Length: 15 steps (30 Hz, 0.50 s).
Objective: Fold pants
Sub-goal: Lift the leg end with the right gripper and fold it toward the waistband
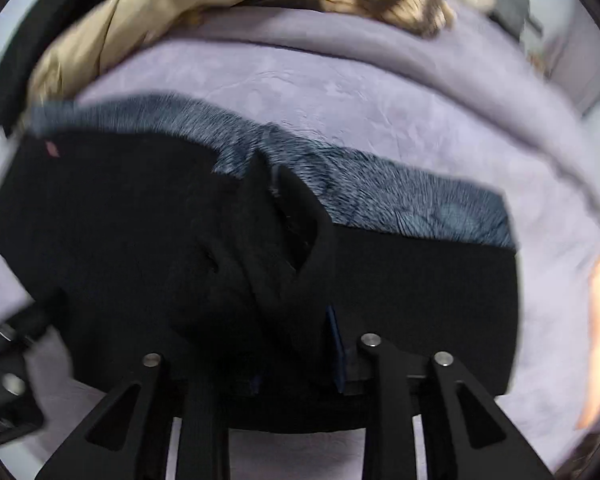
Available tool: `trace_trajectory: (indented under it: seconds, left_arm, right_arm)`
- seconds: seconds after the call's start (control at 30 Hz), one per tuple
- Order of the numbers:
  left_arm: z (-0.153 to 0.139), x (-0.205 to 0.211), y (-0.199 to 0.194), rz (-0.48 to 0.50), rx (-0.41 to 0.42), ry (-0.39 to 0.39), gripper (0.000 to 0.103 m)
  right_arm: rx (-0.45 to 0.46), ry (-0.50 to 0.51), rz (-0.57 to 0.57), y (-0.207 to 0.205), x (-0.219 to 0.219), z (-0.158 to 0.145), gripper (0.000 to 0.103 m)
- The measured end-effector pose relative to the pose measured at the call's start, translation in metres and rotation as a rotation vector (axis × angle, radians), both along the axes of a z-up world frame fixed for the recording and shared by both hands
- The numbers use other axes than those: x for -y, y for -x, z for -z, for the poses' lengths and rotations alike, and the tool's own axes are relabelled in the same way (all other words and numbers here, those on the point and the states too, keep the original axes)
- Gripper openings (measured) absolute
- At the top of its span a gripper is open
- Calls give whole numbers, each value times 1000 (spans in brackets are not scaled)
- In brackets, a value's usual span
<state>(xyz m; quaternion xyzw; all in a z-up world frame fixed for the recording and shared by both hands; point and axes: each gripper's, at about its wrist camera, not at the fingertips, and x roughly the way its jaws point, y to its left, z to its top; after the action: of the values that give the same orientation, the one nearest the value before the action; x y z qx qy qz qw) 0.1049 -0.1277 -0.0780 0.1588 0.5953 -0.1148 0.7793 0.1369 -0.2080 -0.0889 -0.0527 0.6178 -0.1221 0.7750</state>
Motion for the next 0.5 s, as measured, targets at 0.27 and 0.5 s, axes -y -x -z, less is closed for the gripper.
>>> trace_trajectory:
  seconds: [0.27,0.5]
  left_arm:
    - [-14,9,-30,49,-13,115,98]
    - [-8,95,-19,224,-132,214,97]
  right_arm:
    - [164,-525,229,47,75,-58,60]
    - [220,-1006,779,116,183,2,60]
